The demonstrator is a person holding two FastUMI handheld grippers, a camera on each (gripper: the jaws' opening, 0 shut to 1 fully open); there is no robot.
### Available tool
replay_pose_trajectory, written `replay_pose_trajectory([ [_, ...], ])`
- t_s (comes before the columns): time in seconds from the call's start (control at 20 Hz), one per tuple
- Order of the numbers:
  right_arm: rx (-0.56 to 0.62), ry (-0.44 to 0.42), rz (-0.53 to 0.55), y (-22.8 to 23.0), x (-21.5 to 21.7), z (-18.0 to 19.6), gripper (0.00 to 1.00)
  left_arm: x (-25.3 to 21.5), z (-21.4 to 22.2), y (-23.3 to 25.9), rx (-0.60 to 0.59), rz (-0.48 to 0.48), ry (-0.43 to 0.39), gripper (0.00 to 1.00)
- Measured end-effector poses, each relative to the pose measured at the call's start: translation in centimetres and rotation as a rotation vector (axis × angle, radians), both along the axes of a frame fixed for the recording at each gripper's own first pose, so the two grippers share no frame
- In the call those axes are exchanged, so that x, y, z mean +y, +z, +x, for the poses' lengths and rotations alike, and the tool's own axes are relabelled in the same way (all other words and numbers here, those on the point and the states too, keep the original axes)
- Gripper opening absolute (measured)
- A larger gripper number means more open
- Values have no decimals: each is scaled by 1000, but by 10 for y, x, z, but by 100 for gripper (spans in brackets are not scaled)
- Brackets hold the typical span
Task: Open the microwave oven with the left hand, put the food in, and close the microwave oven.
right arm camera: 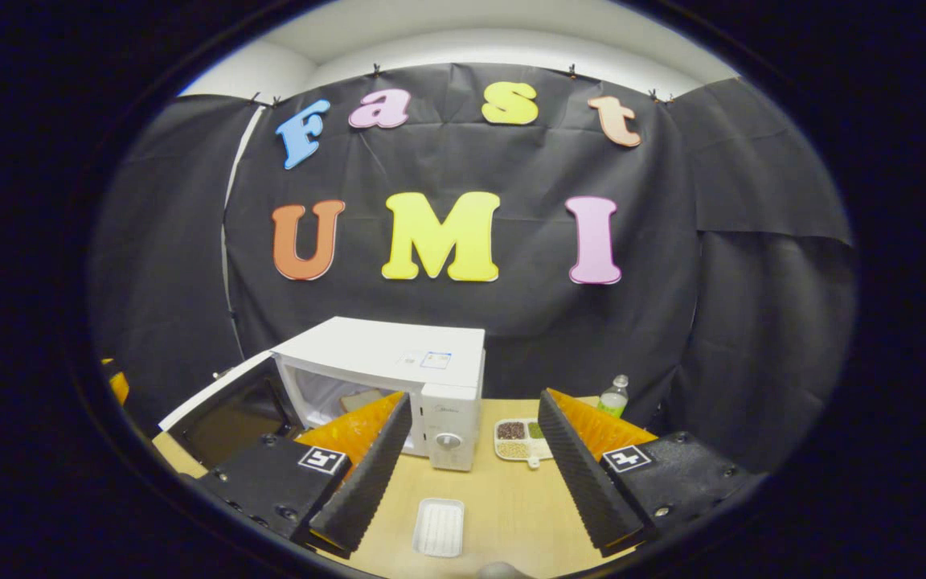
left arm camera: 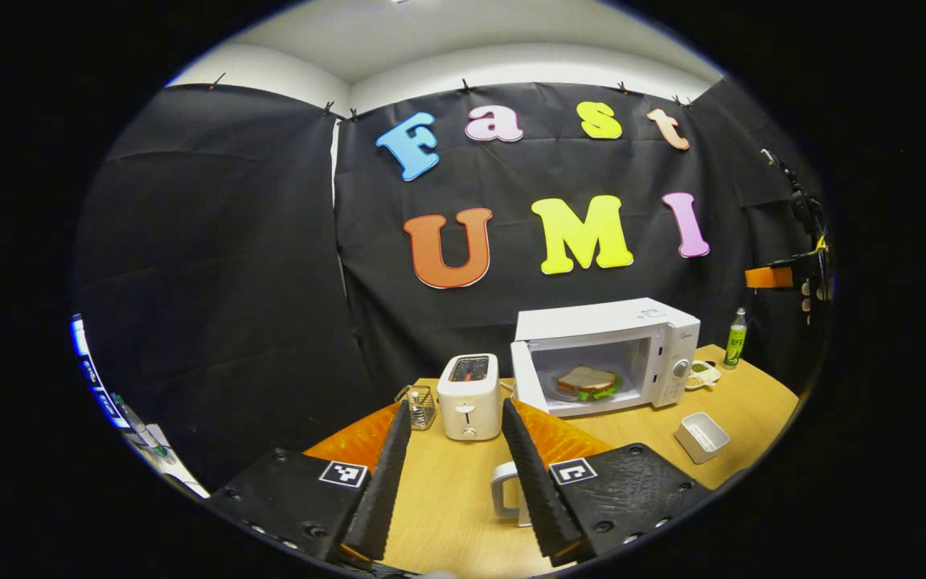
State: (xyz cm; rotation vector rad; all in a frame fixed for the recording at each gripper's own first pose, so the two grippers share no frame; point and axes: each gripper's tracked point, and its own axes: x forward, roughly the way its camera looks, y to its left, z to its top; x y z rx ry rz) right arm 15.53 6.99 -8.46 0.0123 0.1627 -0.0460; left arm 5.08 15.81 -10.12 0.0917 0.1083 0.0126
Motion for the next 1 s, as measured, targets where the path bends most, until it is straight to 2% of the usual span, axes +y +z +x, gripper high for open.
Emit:
replay_pose_trajectory([
  [0.05, -6, -6, 3, 6, -4, -8, 92, 1, 0, -1, -5, 6, -3, 63],
  [0.1, -10, -11, 7, 13, -14, -23, 92, 1, 3, -5, -5, 2, -24, 46],
  [0.15, -13, -15, 9, 16, -15, -30, 100, 2, 5, -11, -2, -1, -26, 29],
  [0.2, -14, -21, 12, 20, -18, -36, 92, 6, 5, -16, 2, 1, -19, 12],
  [0.25, -13, -29, 15, 22, -21, -42, 100, 17, 9, -23, 0, 6, 3, 8],
  [0.3, -13, -37, 22, 23, -24, -49, 92, 27, 14, -31, 7, 8, 26, 0],
  [0.35, -9, -45, 28, 23, -26, -55, 100, 31, 18, -43, 20, -4, 22, 0],
  [0.45, 4, -62, 34, 23, -31, -65, 100, 44, 27, -74, 73, -16, 41, 0],
  [0.5, 15, -70, 33, 21, -33, -70, 92, 47, 33, -83, 76, -18, 39, 0],
  [0.65, 52, -96, 31, 16, -39, -84, 92, 40, 47, -113, 116, -41, -2, 0],
  [0.85, 60, -119, 33, 20, -40, -95, 92, 24, 59, -135, 137, -22, -54, 0],
  [0.9, 63, -118, 32, 19, -39, -97, 100, 20, 58, -138, 137, -22, -65, 0],
  [1.0, 62, -117, 36, 21, -38, -99, 100, 8, 57, -140, 139, -26, -90, 0],
])
